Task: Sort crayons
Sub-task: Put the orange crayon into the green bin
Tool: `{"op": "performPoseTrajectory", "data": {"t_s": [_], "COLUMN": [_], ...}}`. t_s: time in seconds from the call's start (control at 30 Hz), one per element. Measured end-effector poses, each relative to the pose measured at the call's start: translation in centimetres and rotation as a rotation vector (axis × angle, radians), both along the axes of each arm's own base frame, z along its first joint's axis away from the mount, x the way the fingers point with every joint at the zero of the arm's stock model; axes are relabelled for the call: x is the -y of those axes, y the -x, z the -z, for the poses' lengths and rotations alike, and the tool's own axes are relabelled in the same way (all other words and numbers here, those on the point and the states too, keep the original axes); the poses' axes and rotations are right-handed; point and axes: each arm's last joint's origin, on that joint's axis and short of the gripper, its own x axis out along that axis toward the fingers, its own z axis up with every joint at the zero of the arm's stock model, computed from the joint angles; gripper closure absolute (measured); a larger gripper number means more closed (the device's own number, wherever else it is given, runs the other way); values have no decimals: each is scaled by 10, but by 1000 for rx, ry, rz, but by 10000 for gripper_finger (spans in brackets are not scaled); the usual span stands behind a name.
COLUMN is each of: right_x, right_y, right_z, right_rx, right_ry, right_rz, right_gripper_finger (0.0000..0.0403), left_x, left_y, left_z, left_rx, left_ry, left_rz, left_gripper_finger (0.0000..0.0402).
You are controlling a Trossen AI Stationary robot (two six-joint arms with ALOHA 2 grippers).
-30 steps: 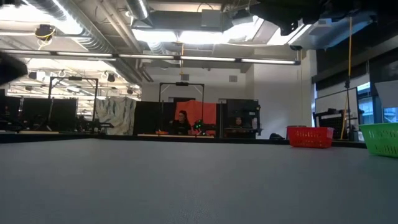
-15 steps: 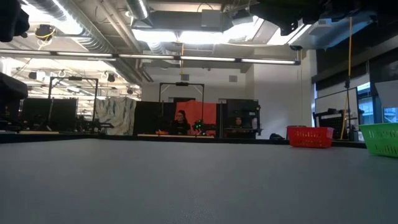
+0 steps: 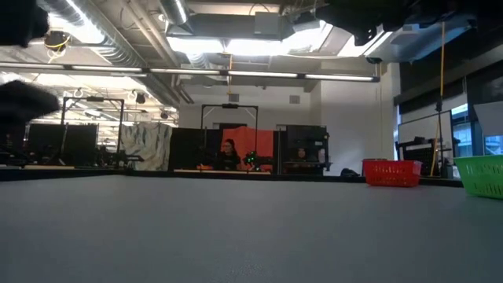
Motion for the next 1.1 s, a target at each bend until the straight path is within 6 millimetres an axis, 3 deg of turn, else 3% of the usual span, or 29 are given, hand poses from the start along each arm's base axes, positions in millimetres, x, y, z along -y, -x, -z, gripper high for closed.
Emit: {"op": "performPoseTrajectory", "data": {"t_s": [0.13, 0.33, 0.5, 0.8, 0.97, 1.1], "right_x": [-4, -7, -9, -13, -19, -25], "right_y": [-2, -8, -12, -23, -39, -57], "right_z": [3, 9, 16, 25, 29, 31], "right_rx": [-13, -19, -36, 11, -9, -17], "right_ry": [-37, -61, -89, -95, -73, -36], "right_rz": [-106, -130, -144, -156, -156, -156], "right_gripper_finger": [216, 154, 126, 123, 123, 123], "left_x": [-1, 4, 3, -31, -52, -58], "left_y": [-12, -38, -62, -91, -92, -87], "left_z": [-34, -78, -98, -98, -94, -91], "left_rx": [140, 451, 692, 987, 1170, 1241], "left_ry": [-145, -305, -381, -365, -328, -292], "left_rz": [35, 65, 88, 44, -66, -94], "left_gripper_finger": [398, 393, 387, 393, 393, 393]}}
